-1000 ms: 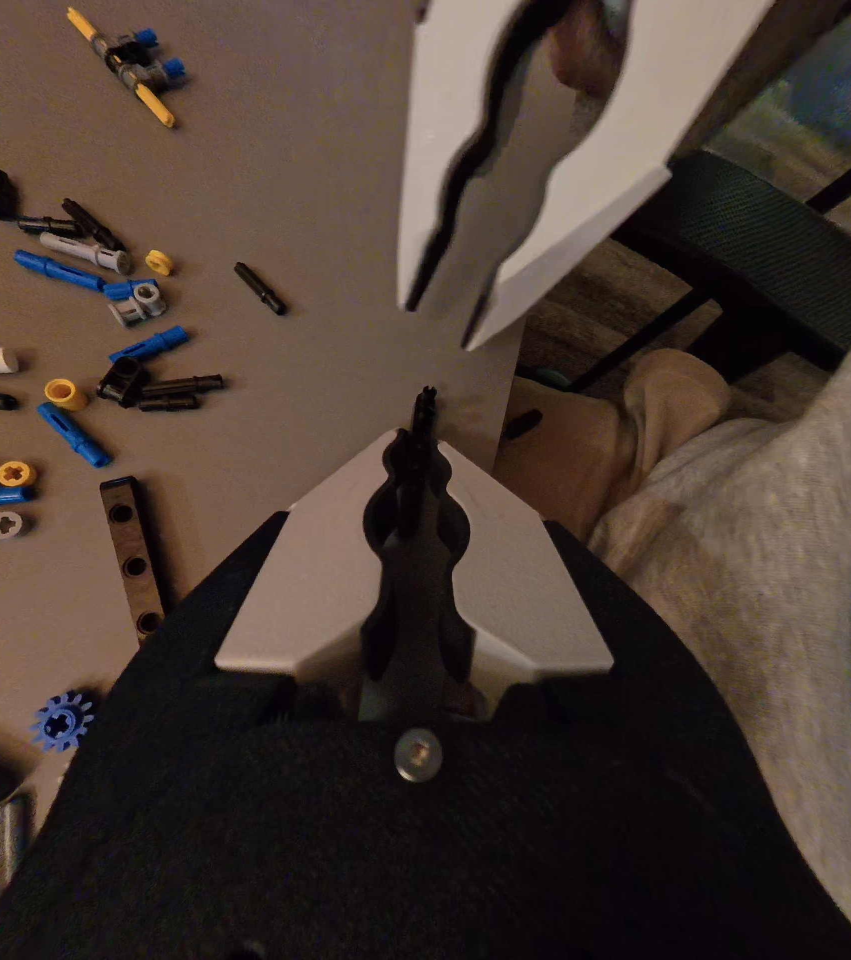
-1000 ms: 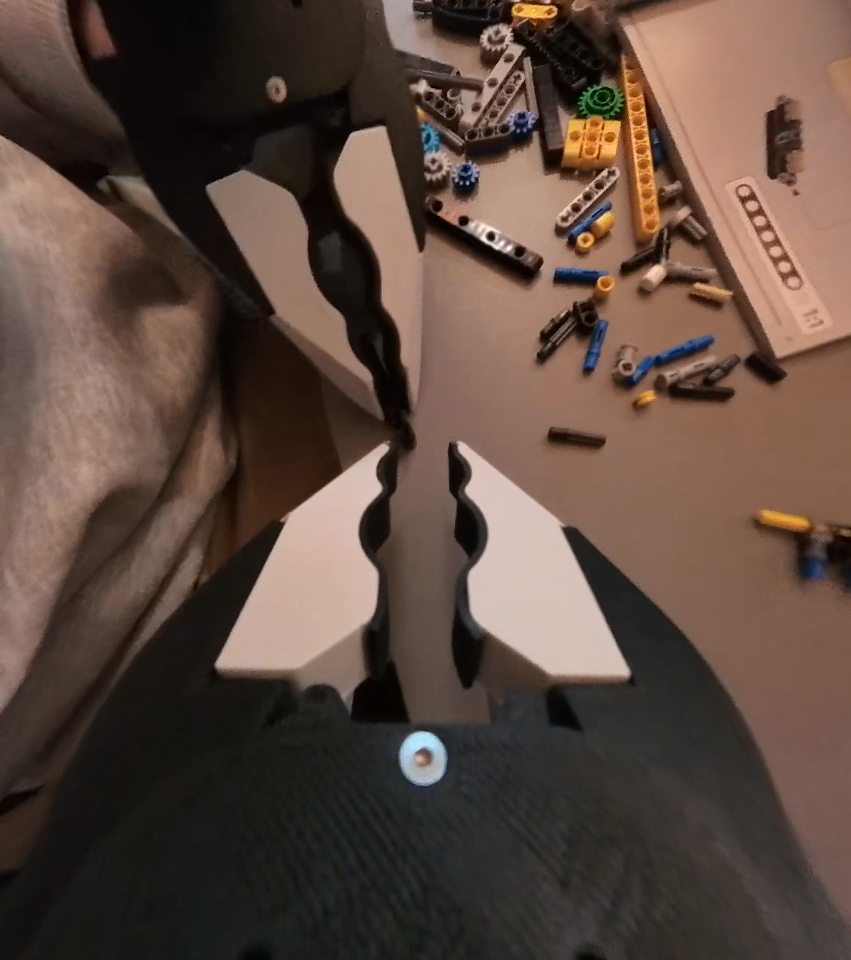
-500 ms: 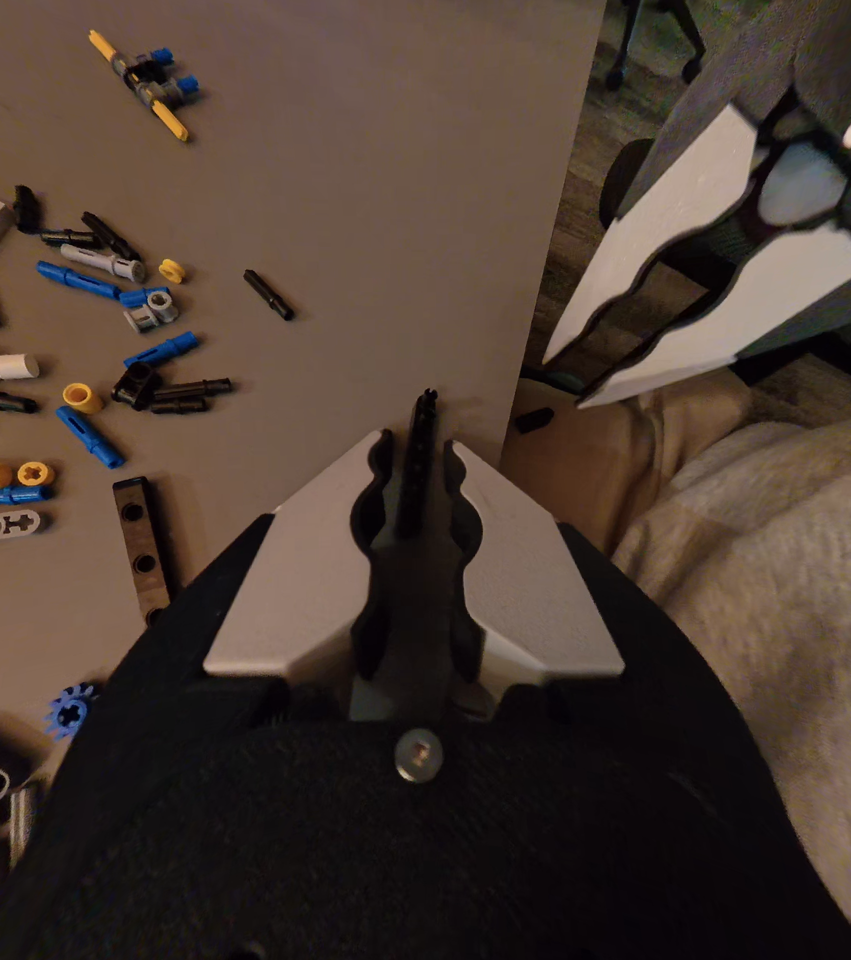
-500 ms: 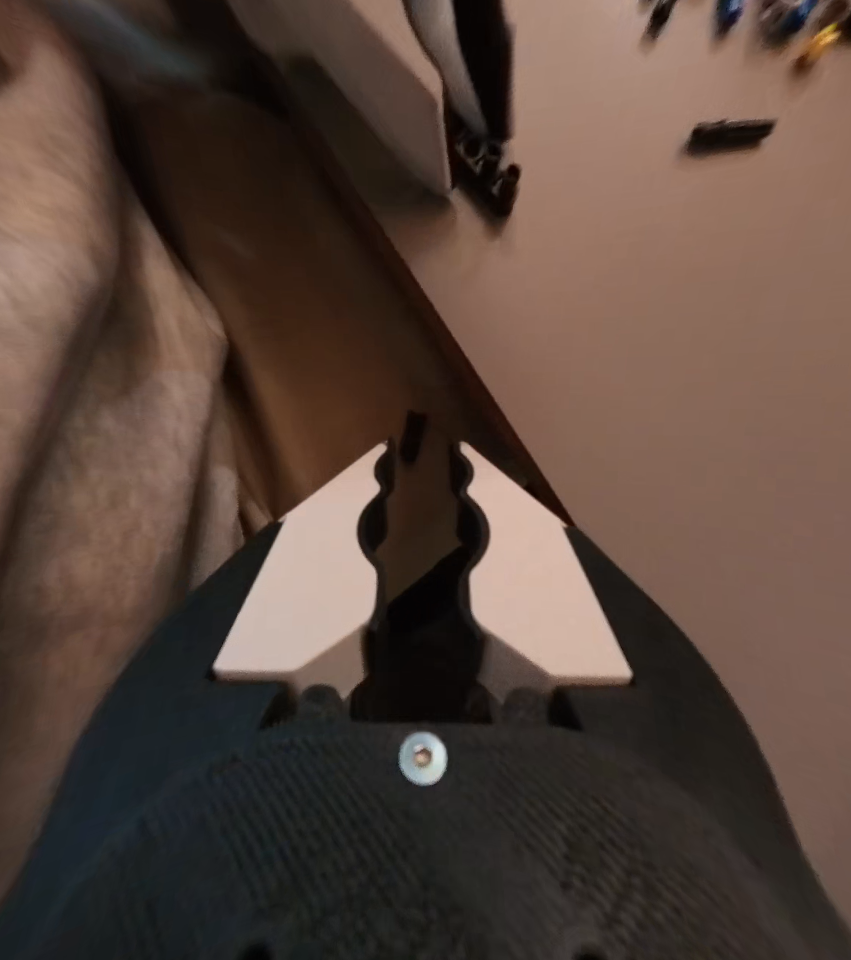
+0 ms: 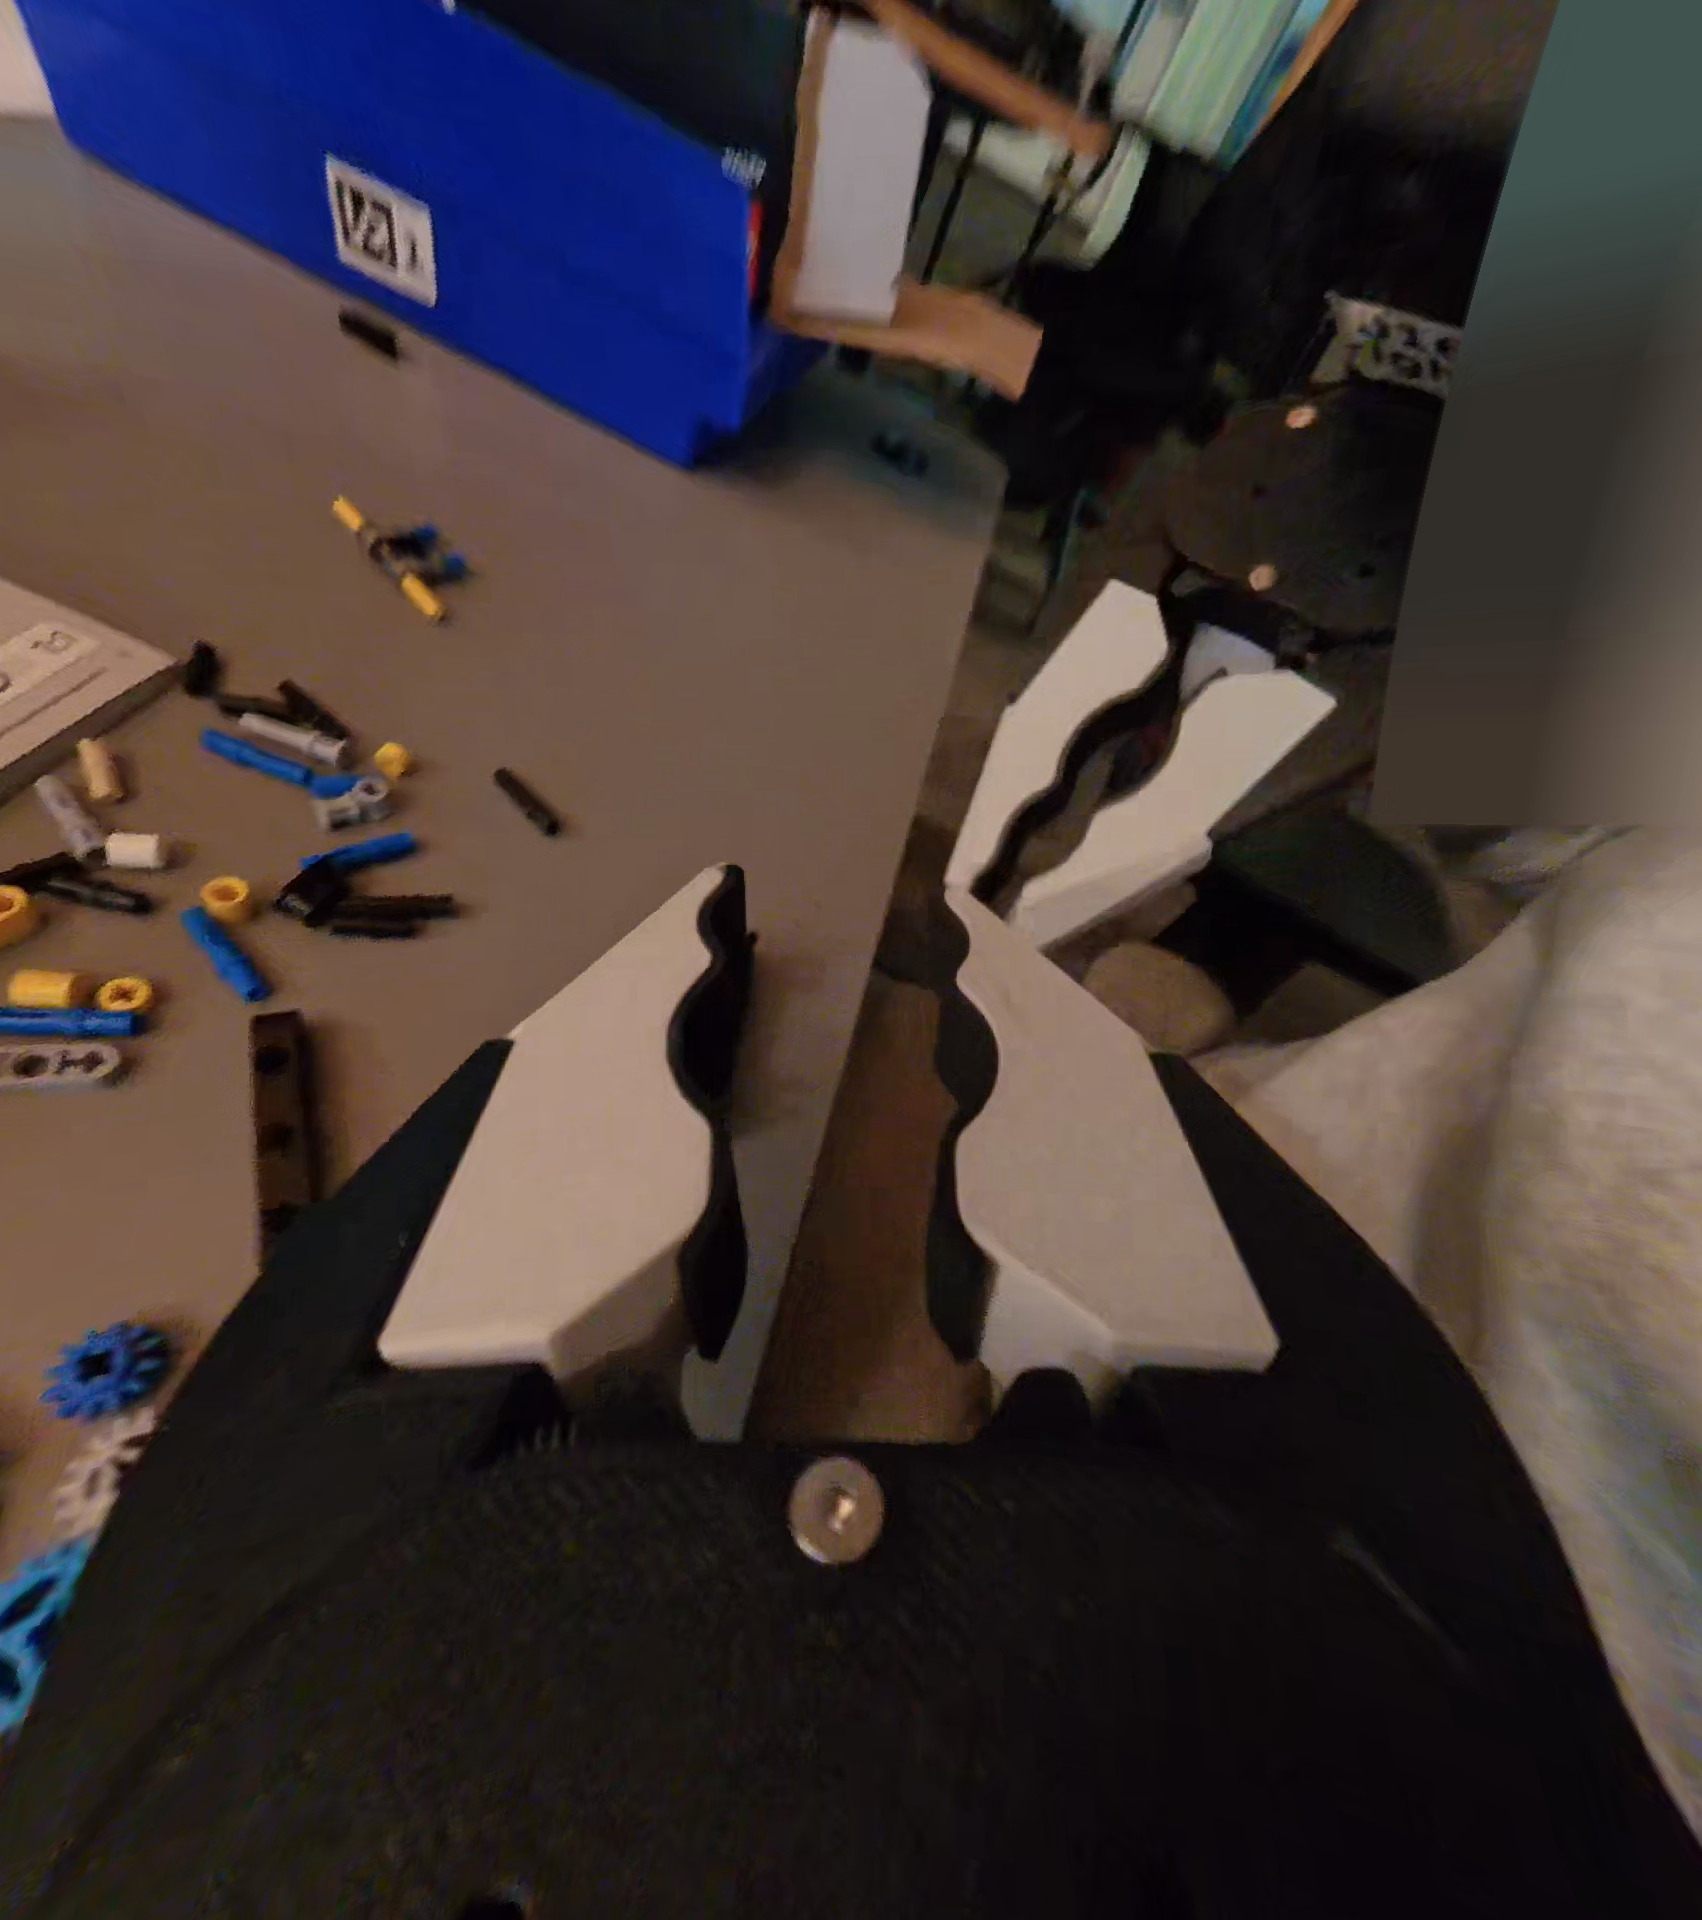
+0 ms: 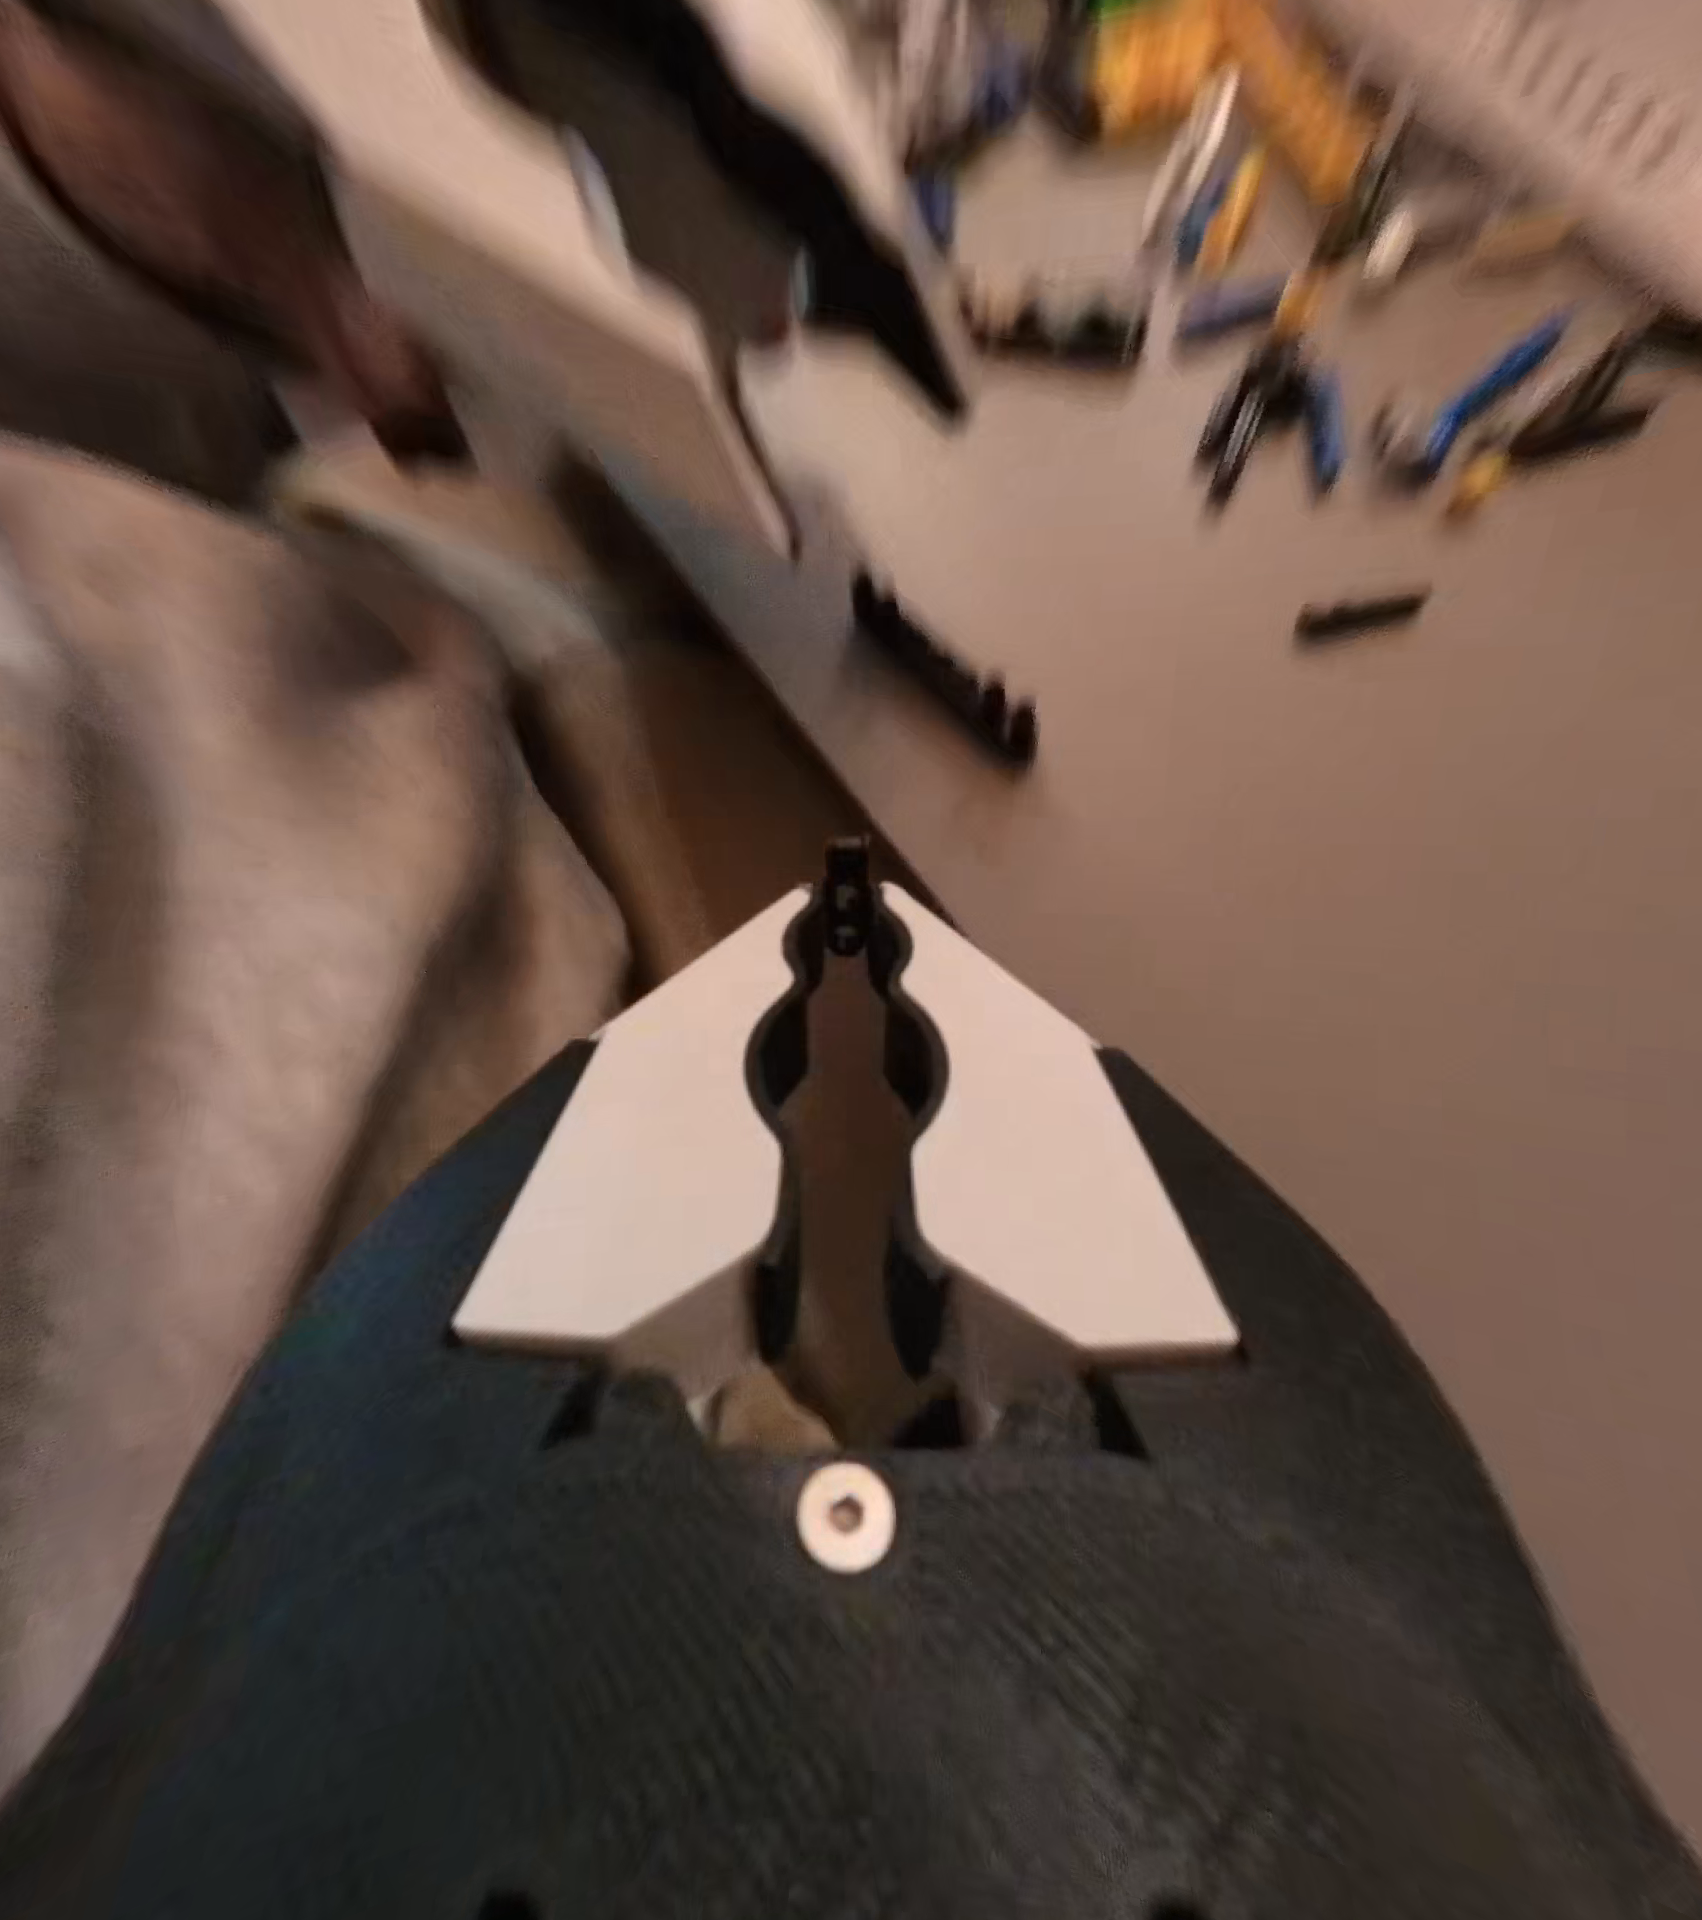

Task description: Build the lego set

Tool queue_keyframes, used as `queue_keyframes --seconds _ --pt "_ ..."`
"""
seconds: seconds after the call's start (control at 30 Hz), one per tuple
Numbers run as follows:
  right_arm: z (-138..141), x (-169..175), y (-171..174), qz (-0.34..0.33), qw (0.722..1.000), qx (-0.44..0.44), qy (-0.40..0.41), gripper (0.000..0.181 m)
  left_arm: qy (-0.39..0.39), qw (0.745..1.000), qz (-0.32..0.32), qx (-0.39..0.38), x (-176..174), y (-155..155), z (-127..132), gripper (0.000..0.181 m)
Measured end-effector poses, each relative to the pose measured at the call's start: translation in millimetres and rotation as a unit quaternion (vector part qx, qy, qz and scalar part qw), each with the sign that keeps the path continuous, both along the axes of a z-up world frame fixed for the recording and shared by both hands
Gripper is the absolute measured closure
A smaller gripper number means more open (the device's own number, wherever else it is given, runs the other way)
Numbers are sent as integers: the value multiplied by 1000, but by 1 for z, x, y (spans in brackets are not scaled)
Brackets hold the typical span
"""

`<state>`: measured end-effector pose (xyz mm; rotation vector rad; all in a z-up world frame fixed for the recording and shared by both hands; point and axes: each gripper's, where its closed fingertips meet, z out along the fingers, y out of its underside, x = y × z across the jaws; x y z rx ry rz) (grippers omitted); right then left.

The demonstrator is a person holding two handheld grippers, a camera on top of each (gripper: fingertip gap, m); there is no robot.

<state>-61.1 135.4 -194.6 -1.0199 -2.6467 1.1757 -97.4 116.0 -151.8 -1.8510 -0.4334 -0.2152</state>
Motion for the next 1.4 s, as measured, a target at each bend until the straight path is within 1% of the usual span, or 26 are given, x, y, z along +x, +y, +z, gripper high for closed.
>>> queue_keyframes --seconds 0.03,0.1,0.13,0.2,0.27,0.37,0.47,0.53,0.73,0.9,0.97,1.03,1.17,1.27,1.3,1.4 --pt "20 -6 -6 -14 998 -57 23 176 1 1000 1 22 3 0 5 148" --pt "57 -21 -11 -63 981 -177 51 176 13 998 7 64 8 2 14 149" --pt "72 -26 -13 -83 966 -240 47 176 18 996 8 82 11 3 19 149" --pt "94 -31 -18 -107 926 -362 25 177 30 994 9 104 16 6 28 152" --pt "99 -35 -21 -123 888 -442 -8 177 56 992 26 110 16 7 33 156" --pt "97 -35 -31 -135 844 -516 -63 177 108 985 62 120 9 3 43 164" --pt "94 -36 -38 -146 823 -541 -89 177 125 982 73 124 7 -1 47 167" --pt "95 -37 -40 -144 819 -547 -97 177 124 981 73 128 6 -2 48 167" --pt "95 -36 -40 -126 816 -550 -123 177 121 981 69 136 6 -4 48 168" --pt "93 -37 -40 -122 816 -550 -128 177 109 981 68 144 6 -5 47 168" --pt "93 -38 -40 -123 817 -548 -128 177 109 981 71 146 5 -5 47 169" --pt "92 -40 -38 -128 818 -547 -128 177 112 979 79 150 3 -7 49 173" --pt "89 -43 -36 -138 814 -546 -141 177 102 981 79 148 1 -7 45 173" --pt "88 -43 -36 -138 818 -540 -143 176 93 982 76 148 1 -7 44 173" --pt "88 -44 -34 -140 819 -538 -142 175 86 982 75 150 1 -7 44 174" --pt "89 -52 -22 -159 820 -537 -121 162 39 984 70 161 -1 -7 42 174"
